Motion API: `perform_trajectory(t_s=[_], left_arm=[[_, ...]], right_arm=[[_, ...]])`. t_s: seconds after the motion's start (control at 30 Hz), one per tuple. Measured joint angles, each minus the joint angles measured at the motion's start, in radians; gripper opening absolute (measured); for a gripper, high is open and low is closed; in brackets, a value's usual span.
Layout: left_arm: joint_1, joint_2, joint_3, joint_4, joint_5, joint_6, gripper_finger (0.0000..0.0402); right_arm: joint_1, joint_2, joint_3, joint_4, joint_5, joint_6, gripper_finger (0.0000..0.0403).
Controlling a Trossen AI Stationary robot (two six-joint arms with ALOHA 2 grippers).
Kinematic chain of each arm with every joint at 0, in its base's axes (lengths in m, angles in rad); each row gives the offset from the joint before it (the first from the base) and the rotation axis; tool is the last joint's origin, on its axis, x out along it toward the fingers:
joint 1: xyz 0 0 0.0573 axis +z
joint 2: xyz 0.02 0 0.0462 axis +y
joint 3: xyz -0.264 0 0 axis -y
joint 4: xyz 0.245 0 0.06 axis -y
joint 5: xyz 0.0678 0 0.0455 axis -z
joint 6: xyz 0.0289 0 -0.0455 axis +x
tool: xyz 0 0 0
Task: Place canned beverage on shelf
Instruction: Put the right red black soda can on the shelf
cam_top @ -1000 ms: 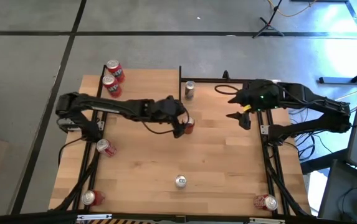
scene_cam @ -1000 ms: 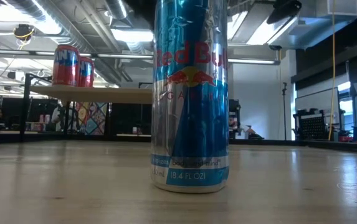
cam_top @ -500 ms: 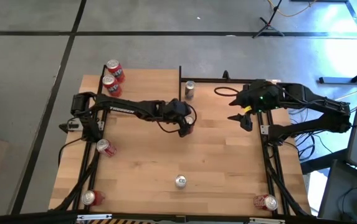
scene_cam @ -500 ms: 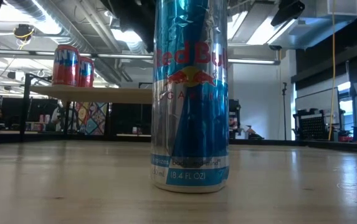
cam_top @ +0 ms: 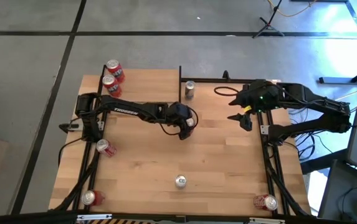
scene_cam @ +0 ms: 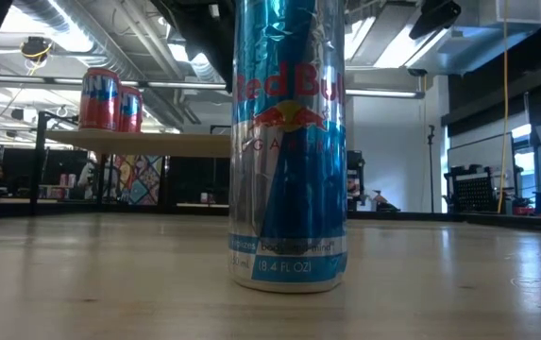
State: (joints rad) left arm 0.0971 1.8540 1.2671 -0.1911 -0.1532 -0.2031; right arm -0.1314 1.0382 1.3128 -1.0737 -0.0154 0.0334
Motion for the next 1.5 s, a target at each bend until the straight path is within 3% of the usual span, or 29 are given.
perform_trajectory(t_s=[0.23, 0.6, 0.97, 1.1, 1.3, 1.5], left_arm=[[0.000, -0.001, 0.000, 0.002, -0.003, -0.007, 0.0258], [-0.016, -0.117, 0.063, -0.119, 0.017, -0.032, 0.0257], [0.008, -0.354, 0.309, -0.534, 0.030, -0.023, 0.0257], [0.055, -0.434, 0.359, -0.669, 0.022, 0.017, 0.0257], [0.205, -0.564, 0.314, -0.777, 0.016, 0.121, 0.0257], [0.448, -0.620, 0.223, -0.790, 0.143, 0.262, 0.0257]], right_arm=[[0.000, 0.000, 0.000, 0.001, 0.001, 0.000, 0.0285], [0.000, 0.000, 0.000, 0.004, 0.001, 0.000, 0.0285], [0.000, 0.009, 0.001, 0.055, 0.015, 0.013, 0.0285], [0.000, 0.033, 0.002, 0.097, 0.016, 0.036, 0.0285], [0.000, 0.092, 0.002, 0.176, 0.026, 0.050, 0.0285], [0.000, 0.153, 0.002, 0.289, 0.066, 0.082, 0.0285]])
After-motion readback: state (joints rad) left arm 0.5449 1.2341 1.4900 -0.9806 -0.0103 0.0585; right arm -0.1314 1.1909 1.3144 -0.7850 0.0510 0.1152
